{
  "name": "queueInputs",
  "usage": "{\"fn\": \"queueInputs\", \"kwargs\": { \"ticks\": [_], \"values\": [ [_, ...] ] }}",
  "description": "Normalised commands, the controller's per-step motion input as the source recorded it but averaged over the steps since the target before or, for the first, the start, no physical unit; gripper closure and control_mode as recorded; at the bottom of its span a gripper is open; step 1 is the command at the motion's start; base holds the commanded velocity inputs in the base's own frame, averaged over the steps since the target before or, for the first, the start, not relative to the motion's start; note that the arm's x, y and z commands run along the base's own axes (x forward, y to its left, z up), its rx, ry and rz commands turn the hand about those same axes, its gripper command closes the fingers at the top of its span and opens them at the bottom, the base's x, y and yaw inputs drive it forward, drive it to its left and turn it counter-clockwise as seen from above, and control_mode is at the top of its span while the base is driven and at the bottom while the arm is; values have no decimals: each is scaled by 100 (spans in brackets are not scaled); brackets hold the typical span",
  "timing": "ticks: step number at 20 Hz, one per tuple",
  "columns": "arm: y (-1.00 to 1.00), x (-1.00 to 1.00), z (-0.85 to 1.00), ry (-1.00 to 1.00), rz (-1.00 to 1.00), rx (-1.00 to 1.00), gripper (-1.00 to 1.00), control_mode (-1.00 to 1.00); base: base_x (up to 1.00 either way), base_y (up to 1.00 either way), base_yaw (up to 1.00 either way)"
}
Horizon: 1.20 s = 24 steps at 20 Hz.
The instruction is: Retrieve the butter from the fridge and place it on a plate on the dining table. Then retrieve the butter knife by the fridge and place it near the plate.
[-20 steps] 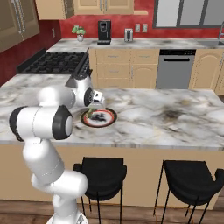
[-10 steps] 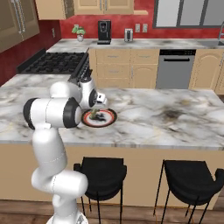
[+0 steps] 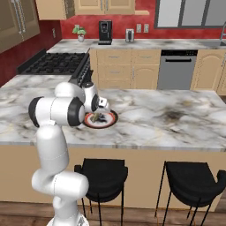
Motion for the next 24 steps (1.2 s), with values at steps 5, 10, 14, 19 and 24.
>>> {"fn": "queueInputs", "kwargs": {
  "ticks": [5, 10, 14, 19, 24],
  "values": [
    [0, 0, -16, -3, 0, 0, 100, -100, 0, 0, 0],
    [0, 2, -12, -7, 0, 0, 100, -100, 0, 0, 0],
    [0, 0, -4, -1, 0, 0, -100, -100, 0, 0, 0],
    [0, 1, -3, 0, 0, 0, -100, -100, 0, 0, 0],
    [0, 0, 0, 0, 0, 0, -100, -100, 0, 0, 0]
  ]
}}
